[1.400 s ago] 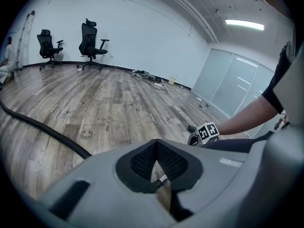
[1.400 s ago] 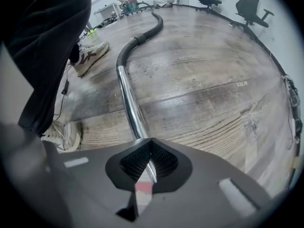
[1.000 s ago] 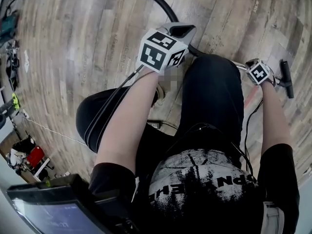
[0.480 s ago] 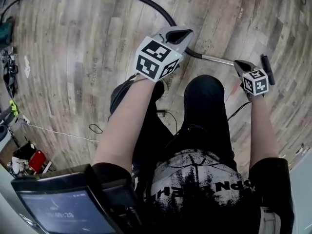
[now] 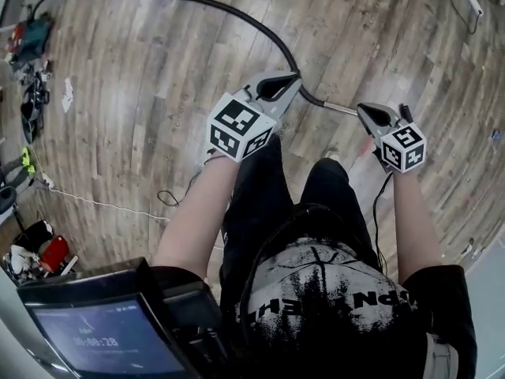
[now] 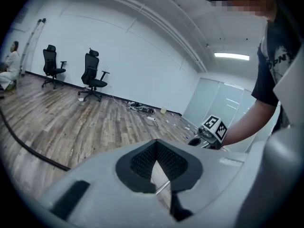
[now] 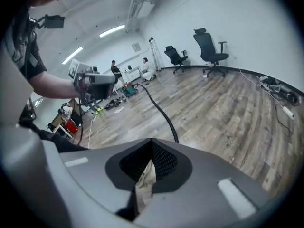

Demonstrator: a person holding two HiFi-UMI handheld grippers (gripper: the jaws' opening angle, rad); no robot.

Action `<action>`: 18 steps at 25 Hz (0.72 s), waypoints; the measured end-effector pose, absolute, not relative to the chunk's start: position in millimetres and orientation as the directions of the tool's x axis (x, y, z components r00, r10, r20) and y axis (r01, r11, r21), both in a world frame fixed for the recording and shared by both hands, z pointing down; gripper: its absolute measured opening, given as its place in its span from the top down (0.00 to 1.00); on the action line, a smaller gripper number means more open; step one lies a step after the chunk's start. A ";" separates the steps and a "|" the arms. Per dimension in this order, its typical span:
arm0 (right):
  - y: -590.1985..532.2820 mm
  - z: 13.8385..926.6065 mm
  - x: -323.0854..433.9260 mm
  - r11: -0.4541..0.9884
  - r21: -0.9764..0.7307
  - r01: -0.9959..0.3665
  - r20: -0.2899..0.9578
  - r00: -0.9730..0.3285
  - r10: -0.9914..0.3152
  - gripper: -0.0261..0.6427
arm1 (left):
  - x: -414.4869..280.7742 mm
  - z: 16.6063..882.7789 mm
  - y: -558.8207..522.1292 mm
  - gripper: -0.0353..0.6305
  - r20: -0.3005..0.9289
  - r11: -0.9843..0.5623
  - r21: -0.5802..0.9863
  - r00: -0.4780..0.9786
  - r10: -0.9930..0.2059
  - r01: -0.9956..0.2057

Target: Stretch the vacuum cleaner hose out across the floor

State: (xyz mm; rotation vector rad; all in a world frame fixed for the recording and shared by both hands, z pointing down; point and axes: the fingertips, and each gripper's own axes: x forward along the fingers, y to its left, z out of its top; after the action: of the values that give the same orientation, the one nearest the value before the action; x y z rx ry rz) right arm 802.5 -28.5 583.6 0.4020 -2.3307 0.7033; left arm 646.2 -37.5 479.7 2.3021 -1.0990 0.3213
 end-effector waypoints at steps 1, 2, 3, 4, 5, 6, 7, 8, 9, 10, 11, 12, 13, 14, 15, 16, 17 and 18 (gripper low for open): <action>-30.8 555.9 789.2 0.816 -0.382 -0.435 0.641 -0.760 -0.105 0.95 | 638.1 457.2 -34.2 0.94 0.417 -0.520 0.372 0.639 -0.646 -0.769; -34.3 528.0 774.9 0.826 -0.383 -0.413 0.608 -0.786 -0.111 0.95 | 628.5 435.0 -33.4 0.94 0.398 -0.535 0.354 0.641 -0.656 -0.767; -38.1 500.4 760.2 0.838 -0.384 -0.388 0.574 -0.811 -0.113 0.95 | 617.7 413.5 -34.7 0.94 0.379 -0.544 0.337 0.640 -0.668 -0.768; -41.8 473.4 745.8 0.849 -0.384 -0.363 0.543 -0.832 -0.111 0.95 | 606.1 392.6 -37.5 0.94 0.359 -0.545 0.330 0.637 -0.682 -0.771; -45.3 447.5 731.8 0.859 -0.380 -0.342 0.516 -0.849 -0.110 0.95 | 594.3 372.0 -40.7 0.94 0.337 -0.539 0.337 0.634 -0.696 -0.772; -48.1 422.9 718.3 0.866 -0.377 -0.328 0.495 -0.862 -0.111 0.95 | 582.8 351.8 -42.8 0.94 0.313 -0.532 0.354 0.633 -0.708 -0.769; -50.0 399.9 705.0 0.870 -0.374 -0.321 0.476 -0.871 -0.117 0.95 | 571.9 332.3 -43.0 0.94 0.290 -0.527 0.373 0.635 -0.715 -0.764; -51.4 378.6 691.8 0.871 -0.372 -0.321 0.460 -0.879 -0.127 0.95 | 561.5 314.3 -41.9 0.94 0.272 -0.529 0.383 0.640 -0.718 -0.757; -53.3 359.7 679.1 0.872 -0.367 -0.325 0.444 -0.885 -0.143 0.95 | 551.8 298.3 -41.2 0.94 0.256 -0.541 0.382 0.648 -0.717 -0.750; -56.7 343.3 667.2 0.876 -0.352 -0.330 0.429 -0.889 -0.163 0.95 | 543.1 283.8 -42.5 0.94 0.238 -0.563 0.366 0.660 -0.713 -0.741; -61.7 329.0 656.6 0.883 -0.329 -0.336 0.413 -0.892 -0.186 0.95 | 535.7 270.8 -46.2 0.94 0.217 -0.591 0.341 0.673 -0.707 -0.731; -67.1 316.1 647.3 0.890 -0.301 -0.341 0.397 -0.894 -0.208 0.95 | 529.6 258.8 -51.1 0.94 0.196 -0.619 0.313 0.686 -0.700 -0.721; -71.4 304.2 639.3 0.897 -0.276 -0.345 0.380 -0.896 -0.227 0.95 | 524.9 247.7 -55.5 0.94 0.174 -0.641 0.291 0.698 -0.695 -0.711; -74.0 292.7 632.6 0.902 -0.258 -0.347 0.360 -0.900 -0.244 0.95 | 521.7 237.4 -58.7 0.94 0.152 -0.657 0.277 0.707 -0.691 -0.701; -75.6 281.1 627.5 0.904 -0.246 -0.350 0.336 -0.906 -0.259 0.95 | 520.1 227.9 -60.8 0.94 0.131 -0.669 0.270 0.715 -0.687 -0.693; -77.3 269.4 624.1 0.905 -0.238 -0.353 0.306 -0.911 -0.275 0.95 | 520.1 219.3 -62.1 0.94 0.110 -0.678 0.266 0.720 -0.685 -0.685; -79.4 257.8 622.2 0.905 -0.234 -0.355 0.274 -0.917 -0.290 0.95 | 521.5 211.5 -62.8 0.94 0.093 -0.685 0.260 0.724 -0.684 -0.680; -81.9 246.5 621.2 0.905 -0.231 -0.356 0.240 -0.923 -0.302 0.95 | 524.2 204.6 -63.3 0.94 0.079 -0.691 0.250 0.726 -0.683 -0.678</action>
State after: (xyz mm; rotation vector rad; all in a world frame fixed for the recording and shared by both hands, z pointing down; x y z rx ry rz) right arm 621.2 -81.9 246.5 0.5010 -2.8708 0.4037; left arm 524.2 -63.3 204.6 2.6685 -1.0736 -0.0292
